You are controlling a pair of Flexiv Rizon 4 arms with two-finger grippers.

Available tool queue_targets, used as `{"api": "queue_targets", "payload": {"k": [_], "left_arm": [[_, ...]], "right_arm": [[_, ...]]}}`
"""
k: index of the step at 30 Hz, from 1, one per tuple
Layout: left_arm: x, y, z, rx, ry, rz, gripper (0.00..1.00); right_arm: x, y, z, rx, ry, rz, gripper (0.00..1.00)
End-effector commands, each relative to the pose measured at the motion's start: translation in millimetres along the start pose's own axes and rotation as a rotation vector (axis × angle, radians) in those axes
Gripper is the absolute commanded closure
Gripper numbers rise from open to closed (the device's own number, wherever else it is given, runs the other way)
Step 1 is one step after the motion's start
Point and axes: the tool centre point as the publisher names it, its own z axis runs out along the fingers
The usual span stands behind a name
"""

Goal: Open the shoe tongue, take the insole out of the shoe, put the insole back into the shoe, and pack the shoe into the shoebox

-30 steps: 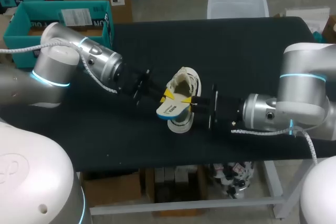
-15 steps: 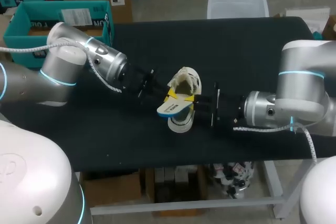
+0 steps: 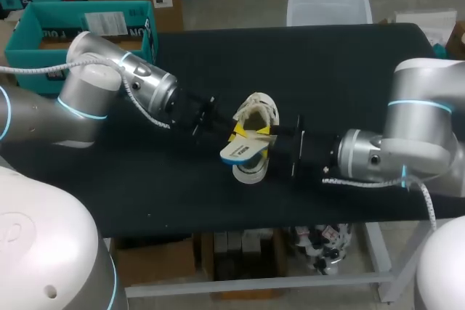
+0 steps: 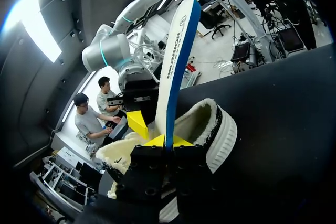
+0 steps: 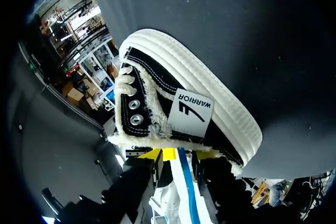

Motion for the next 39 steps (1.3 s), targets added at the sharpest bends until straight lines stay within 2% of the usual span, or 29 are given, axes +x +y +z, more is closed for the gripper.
{"api": "queue_targets", "payload": {"k": [1, 6, 8, 9, 11, 15, 16, 17, 19, 23, 24, 26, 27, 31, 39], "left_arm": [[1.1, 2.2, 2, 0.002, -0.002, 0.001, 1.00], [1.5, 1.8, 3, -0.002, -0.003, -0.001, 1.00], [1.7, 1.9, 3, -0.005, -0.004, -0.003, 1.00], [1.8, 1.9, 3, -0.008, -0.004, -0.003, 1.00], [1.9, 1.9, 3, -0.011, -0.003, -0.003, 1.00], [0.3, -2.5, 2, -0.004, -0.006, -0.013, 0.98], [-0.9, -4.9, 1, -0.002, -0.009, -0.015, 0.71], [-1.9, -7.4, 0, -0.001, -0.010, -0.016, 0.56], [-3.5, -14.0, -2, 0.003, -0.015, -0.013, 0.48], [-4.9, -24.4, -3, 0.014, -0.014, -0.002, 0.58], [-4.6, -26.2, -2, 0.021, -0.010, 0.000, 0.64], [-4.2, -27.6, -1, 0.022, -0.010, 0.001, 0.79], [-4.0, -27.8, 0, 0.023, -0.010, 0.002, 0.98], [-3.1, -26.1, 3, 0.030, -0.007, 0.008, 1.00], [-1.0, -5.0, 6, 0.007, 0.002, -0.005, 1.00]], "right_arm": [[-1, -17, -11, -0.032, 0.011, -0.014, 0.58], [-2, -22, -14, -0.025, 0.015, -0.025, 0.62], [-3, -22, -12, -0.016, 0.014, -0.023, 0.69], [-3, -22, -11, -0.014, 0.012, -0.021, 0.73], [-5, -20, -9, -0.009, 0.008, -0.017, 1.00], [-7, -18, -6, -0.005, 0.004, -0.016, 1.00], [-7, -18, -6, -0.005, 0.004, -0.017, 1.00], [-7, -18, -6, -0.005, 0.004, -0.019, 1.00], [-7, -18, -6, -0.007, 0.006, -0.022, 1.00], [-7, -18, -7, -0.012, 0.011, -0.026, 1.00], [-7, -18, -8, -0.012, 0.012, -0.026, 1.00], [-7, -18, -8, -0.014, 0.013, -0.025, 1.00], [-8, -17, -8, -0.015, 0.013, -0.025, 1.00], [-10, -13, -7, -0.016, 0.013, -0.017, 1.00], [-10, 3, 1, -0.017, 0.010, 0.003, 1.00]]}}
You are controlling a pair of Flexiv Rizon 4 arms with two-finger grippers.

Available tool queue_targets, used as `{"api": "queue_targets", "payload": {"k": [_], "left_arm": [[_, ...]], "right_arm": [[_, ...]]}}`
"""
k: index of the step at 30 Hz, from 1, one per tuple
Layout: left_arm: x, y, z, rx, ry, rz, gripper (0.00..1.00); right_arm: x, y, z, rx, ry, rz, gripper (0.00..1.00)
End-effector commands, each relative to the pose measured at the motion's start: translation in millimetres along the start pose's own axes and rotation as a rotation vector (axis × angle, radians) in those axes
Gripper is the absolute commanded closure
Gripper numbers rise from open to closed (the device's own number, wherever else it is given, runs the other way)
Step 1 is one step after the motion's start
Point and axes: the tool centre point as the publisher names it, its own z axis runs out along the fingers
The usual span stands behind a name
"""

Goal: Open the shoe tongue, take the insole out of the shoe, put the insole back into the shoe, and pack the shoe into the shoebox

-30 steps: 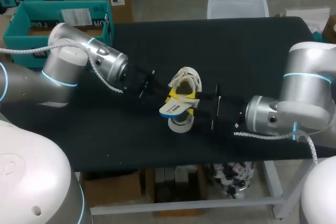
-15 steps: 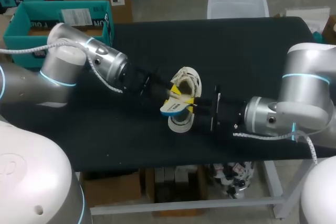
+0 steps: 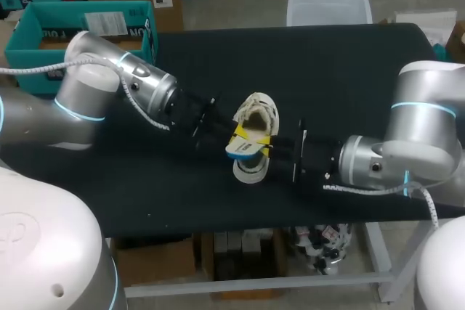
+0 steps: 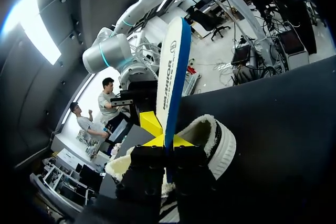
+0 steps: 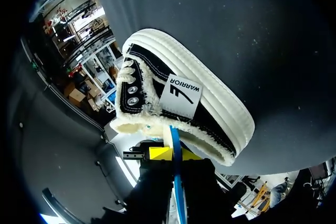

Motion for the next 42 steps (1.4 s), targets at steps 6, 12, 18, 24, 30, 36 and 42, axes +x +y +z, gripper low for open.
{"api": "queue_targets", "payload": {"k": [6, 12, 18, 24, 30, 36, 42], "left_arm": [[0.1, 27.9, 2, -0.019, -0.013, -0.024, 1.00], [-0.2, 27.2, 1, -0.016, -0.018, -0.026, 1.00], [-0.8, 23.4, 1, -0.008, -0.017, -0.013, 1.00], [-1.2, 22.6, 1, -0.009, -0.017, -0.010, 1.00], [-1.0, 22.0, 4, -0.016, -0.015, -0.010, 1.00], [-1.4, 18.4, 2, -0.021, -0.013, -0.014, 1.00], [-5.8, 1.0, -7, -0.002, -0.035, -0.003, 0.59]], "right_arm": [[0, 23, 18, 0.011, -0.001, 0.030, 1.00], [1, 21, 17, 0.003, 0.001, 0.040, 1.00], [2, 7, 6, -0.022, 0.020, 0.009, 0.52], [1, -5, -4, -0.036, 0.031, -0.014, 0.64], [-1, -6, 0, -0.012, 0.028, -0.016, 0.84], [-3, -4, 6, 0.005, 0.022, -0.006, 1.00], [-3, -4, 3, 0.001, 0.028, -0.009, 1.00]]}}
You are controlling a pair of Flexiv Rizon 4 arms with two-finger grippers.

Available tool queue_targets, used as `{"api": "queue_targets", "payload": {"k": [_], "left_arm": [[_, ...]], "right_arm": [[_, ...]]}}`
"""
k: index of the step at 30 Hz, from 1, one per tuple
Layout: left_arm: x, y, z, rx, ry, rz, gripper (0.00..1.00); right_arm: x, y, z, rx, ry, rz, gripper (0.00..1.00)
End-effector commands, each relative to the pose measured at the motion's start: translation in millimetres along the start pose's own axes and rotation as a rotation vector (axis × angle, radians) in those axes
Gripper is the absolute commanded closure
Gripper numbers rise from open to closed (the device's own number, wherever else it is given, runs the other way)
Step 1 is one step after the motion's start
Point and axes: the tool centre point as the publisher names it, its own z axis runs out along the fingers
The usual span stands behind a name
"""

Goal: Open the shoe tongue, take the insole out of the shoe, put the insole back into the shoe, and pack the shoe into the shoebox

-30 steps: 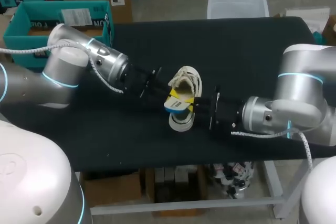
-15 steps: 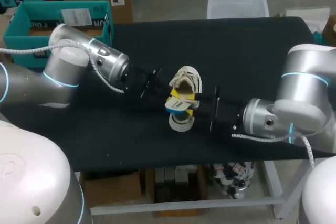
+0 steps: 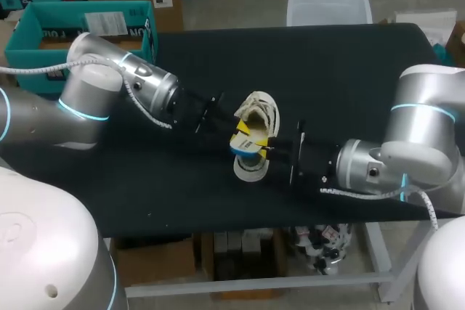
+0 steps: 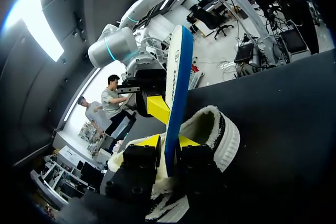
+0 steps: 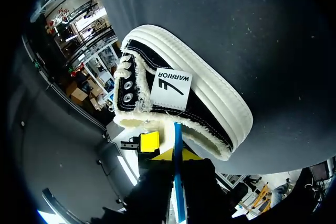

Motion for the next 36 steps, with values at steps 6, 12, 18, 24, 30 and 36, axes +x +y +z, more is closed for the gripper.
{"api": "queue_targets", "payload": {"k": [6, 12, 18, 24, 30, 36], "left_arm": [[4.0, -19.7, -3, 0.029, 0.010, 0.024, 1.00], [5.8, -10.1, 3, 0.032, 0.026, 0.026, 1.00], [3.4, 8.2, 4, 0.009, 0.023, 0.009, 1.00], [3.1, 18.4, 4, -0.002, 0.016, -0.004, 1.00], [5.1, 16.9, 4, 0.005, 0.020, -0.002, 1.00], [5.9, 12.8, 4, 0.016, 0.022, 0.011, 1.00]], "right_arm": [[0, 2, -1, -0.007, 0.010, -0.002, 1.00], [-1, 8, 2, -0.011, 0.007, 0.001, 1.00], [-1, 24, 12, -0.010, 0.002, 0.018, 1.00], [0, 36, 21, -0.018, -0.013, 0.029, 1.00], [0, 31, 14, -0.036, -0.004, 0.018, 1.00], [1, 19, 5, -0.066, 0.021, -0.003, 0.55]]}}
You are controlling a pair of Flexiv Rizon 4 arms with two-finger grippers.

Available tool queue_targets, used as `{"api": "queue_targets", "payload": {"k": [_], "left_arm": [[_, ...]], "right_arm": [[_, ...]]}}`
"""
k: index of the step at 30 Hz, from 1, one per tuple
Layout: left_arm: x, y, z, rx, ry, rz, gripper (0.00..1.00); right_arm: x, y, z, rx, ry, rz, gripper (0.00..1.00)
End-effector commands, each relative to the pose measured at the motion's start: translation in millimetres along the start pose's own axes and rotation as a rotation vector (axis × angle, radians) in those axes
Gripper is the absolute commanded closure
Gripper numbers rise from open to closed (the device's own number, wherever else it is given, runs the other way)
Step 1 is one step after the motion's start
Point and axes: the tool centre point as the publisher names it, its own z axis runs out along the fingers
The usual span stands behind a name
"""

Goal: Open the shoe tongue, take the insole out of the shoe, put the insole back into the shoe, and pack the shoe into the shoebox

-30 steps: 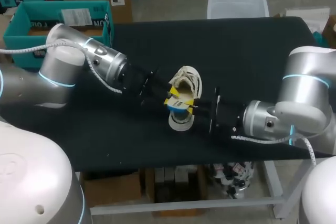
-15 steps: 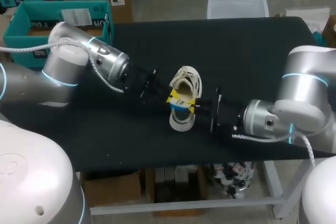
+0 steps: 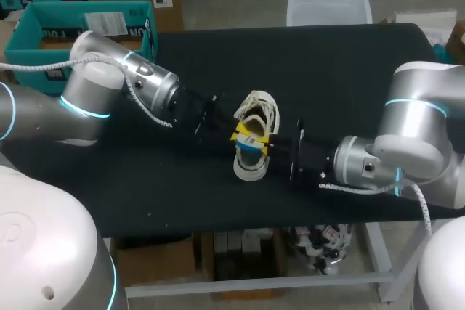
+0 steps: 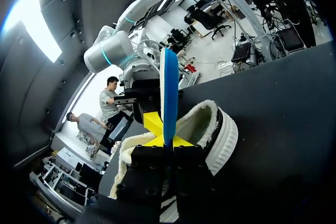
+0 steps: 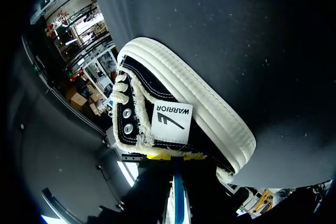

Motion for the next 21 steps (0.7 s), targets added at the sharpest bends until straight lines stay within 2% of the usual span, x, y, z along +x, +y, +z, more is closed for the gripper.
{"api": "queue_targets", "payload": {"k": [1, 2, 9, 10, 11, 13, 18, 19, 20, 21], "left_arm": [[1.3, 2.1, 3, 0.008, -0.002, 0.003, 1.00], [1.3, 2.0, 3, 0.008, -0.002, 0.004, 1.00], [1.8, 0.9, 3, 0.003, -0.006, 0.008, 1.00], [1.8, 0.8, 3, 0.001, -0.006, 0.008, 1.00], [1.8, 0.8, 3, -0.004, -0.005, 0.009, 1.00], [1.8, 0.8, 3, -0.006, -0.005, 0.008, 1.00], [1.6, -0.1, 2, -0.012, -0.004, 0.000, 1.00], [0.8, -3.0, 1, -0.010, -0.005, -0.002, 0.90], [0.1, -5.9, 0, -0.006, -0.008, -0.002, 0.62], [-0.6, -8.7, -1, 0.000, -0.009, 0.000, 0.55]], "right_arm": [[-2, -11, -6, -0.026, 0.026, -0.014, 0.45], [-2, -14, -8, -0.029, 0.030, -0.018, 0.42], [-2, -26, -13, -0.021, 0.042, -0.045, 0.63], [-2, -27, -13, -0.014, 0.042, -0.046, 0.68], [-3, -27, -13, -0.007, 0.042, -0.047, 0.85], [-3, -28, -11, 0.000, 0.039, -0.050, 1.00], [-4, -29, -8, 0.012, 0.027, -0.059, 1.00], [-4, -29, -8, 0.012, 0.026, -0.059, 1.00], [-4, -29, -8, 0.011, 0.026, -0.059, 1.00], [-4, -29, -8, 0.008, 0.025, -0.059, 1.00]]}}
